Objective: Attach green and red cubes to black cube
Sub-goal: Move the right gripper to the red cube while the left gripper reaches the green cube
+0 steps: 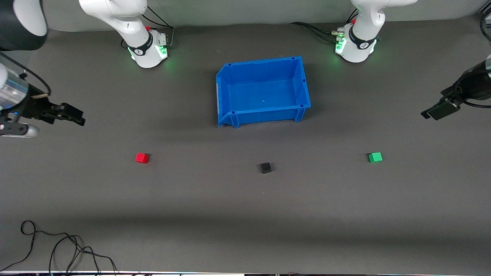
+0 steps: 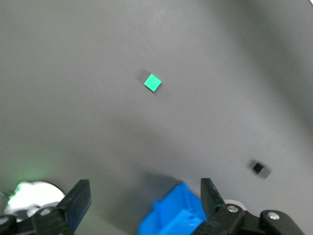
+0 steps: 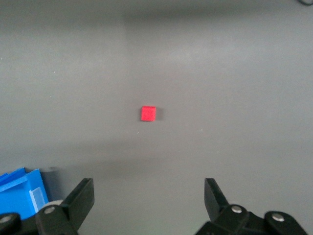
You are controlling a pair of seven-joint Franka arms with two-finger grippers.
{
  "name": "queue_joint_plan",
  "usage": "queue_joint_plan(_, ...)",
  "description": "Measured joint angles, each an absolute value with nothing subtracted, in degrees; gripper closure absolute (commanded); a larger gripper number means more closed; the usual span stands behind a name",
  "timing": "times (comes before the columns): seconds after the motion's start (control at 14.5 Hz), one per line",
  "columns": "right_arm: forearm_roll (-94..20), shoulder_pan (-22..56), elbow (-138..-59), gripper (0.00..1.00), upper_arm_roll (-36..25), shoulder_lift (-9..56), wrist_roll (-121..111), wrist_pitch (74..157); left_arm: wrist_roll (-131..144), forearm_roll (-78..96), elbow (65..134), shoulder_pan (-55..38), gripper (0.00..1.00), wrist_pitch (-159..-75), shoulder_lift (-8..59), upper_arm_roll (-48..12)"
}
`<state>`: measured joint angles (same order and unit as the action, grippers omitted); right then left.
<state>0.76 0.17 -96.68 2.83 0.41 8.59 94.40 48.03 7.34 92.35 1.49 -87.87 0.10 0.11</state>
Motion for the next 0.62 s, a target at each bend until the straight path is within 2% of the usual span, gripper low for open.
queue_joint_plan(0.28, 0.76, 3.34, -100.81, 0.0, 2.86, 1.34, 10.68, 98.43, 66.25, 10.63, 92.77, 3.7, 0.0, -92.69, 2.8, 0.21)
queue_joint_plan(0.62, 0.76, 2.78, -112.07, 0.0, 2.01, 3.08, 10.68, 112.58, 72.61, 17.52, 99.33, 8.44, 0.0, -101.92, 5.61, 0.35)
